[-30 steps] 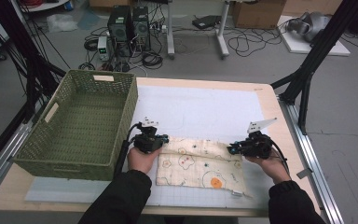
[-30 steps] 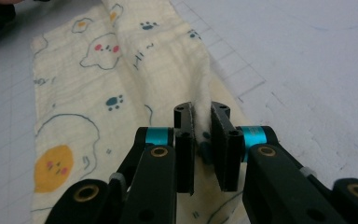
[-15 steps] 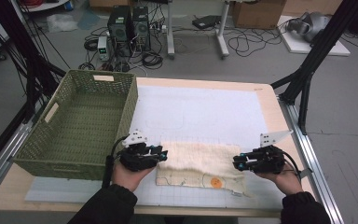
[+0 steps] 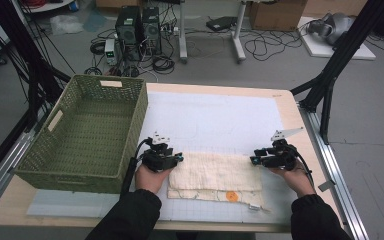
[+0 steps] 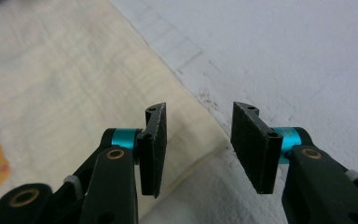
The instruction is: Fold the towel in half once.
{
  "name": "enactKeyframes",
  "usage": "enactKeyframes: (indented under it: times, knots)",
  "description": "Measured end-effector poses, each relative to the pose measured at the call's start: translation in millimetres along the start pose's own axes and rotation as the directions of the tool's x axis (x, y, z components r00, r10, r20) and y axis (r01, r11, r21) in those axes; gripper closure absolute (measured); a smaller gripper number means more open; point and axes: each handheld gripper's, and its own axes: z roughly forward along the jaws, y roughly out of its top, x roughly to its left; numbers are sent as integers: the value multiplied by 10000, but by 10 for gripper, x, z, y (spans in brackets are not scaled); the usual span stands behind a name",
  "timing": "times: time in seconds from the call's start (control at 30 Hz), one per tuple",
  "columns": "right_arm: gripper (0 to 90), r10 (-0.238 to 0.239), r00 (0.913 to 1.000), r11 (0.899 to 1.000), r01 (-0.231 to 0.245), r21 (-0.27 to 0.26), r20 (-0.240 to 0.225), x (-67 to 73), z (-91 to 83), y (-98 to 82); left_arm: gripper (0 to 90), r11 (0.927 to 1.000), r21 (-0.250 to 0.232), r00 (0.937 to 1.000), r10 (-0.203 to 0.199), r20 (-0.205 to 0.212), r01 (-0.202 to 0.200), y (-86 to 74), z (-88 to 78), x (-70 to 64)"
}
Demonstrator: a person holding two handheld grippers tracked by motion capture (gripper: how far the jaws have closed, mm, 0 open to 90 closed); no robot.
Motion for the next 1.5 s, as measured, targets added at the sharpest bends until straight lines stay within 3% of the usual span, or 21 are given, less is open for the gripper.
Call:
enactKeyframes:
  times: [0.07,0.17,0.27,0.4,0.57,0.63,0.67,0.77,0.87,0.97,1.03,1.13,1.3,1.4,1.5]
  knots:
    - [578,-29,9999,9996,32,265,-99,-6,45,-9,608,9999,-78,9998,136,-137,-137,0,4,-6]
    - [776,-188,9987,9990,207,401,-471,12,64,-3,837,9994,-48,9994,341,-21,-341,-5,4,-19]
    - [829,-447,9970,9977,479,486,-635,28,81,15,858,9993,-224,9995,283,-122,-286,11,-5,-30]
    - [836,-538,9985,9982,537,259,48,-3,7,131,861,9964,-808,9989,-278,-374,247,95,6,3]
    - [836,-344,9957,9990,368,-263,857,-93,-95,360,861,9891,-1461,9955,-341,-887,209,288,61,4]
    - [834,-362,9938,9988,396,-303,1049,-132,-98,433,859,9837,-1772,9955,-454,-832,300,382,88,48]
    - [822,-293,9929,9988,337,-359,1150,-155,-89,461,847,9840,-1733,9947,-566,-862,410,419,110,81]
    - [695,41,9883,9986,39,-520,1526,-213,-65,484,685,9882,-1454,9948,-608,-812,485,449,133,159]
    - [622,240,9880,9981,-150,-598,1526,-242,-93,427,626,9916,-1285,9961,-218,-850,108,411,83,162]
    - [612,183,9902,9977,-91,-670,1382,-182,-134,341,628,9911,-1323,9975,-230,-669,140,364,8,142]
    - [595,-9,9929,10000,19,-79,1191,-98,-125,304,647,9897,-1428,9985,13,-543,-91,305,-50,91]
    - [620,-389,9935,9983,433,-390,1073,49,-136,198,668,9916,-1205,9987,447,-247,-473,210,-102,21]
    - [631,-278,9972,9975,323,-632,697,164,-136,22,677,9914,-839,9947,1022,120,-1009,49,-181,-57]
    - [634,-412,9968,9978,446,-493,687,200,-118,-47,683,9897,-391,9899,1387,286,-1375,-45,-169,-99]
    - [646,-423,9969,9988,439,-228,668,220,-53,-105,698,9890,-22,9873,1478,582,-1479,-110,-143,-111]
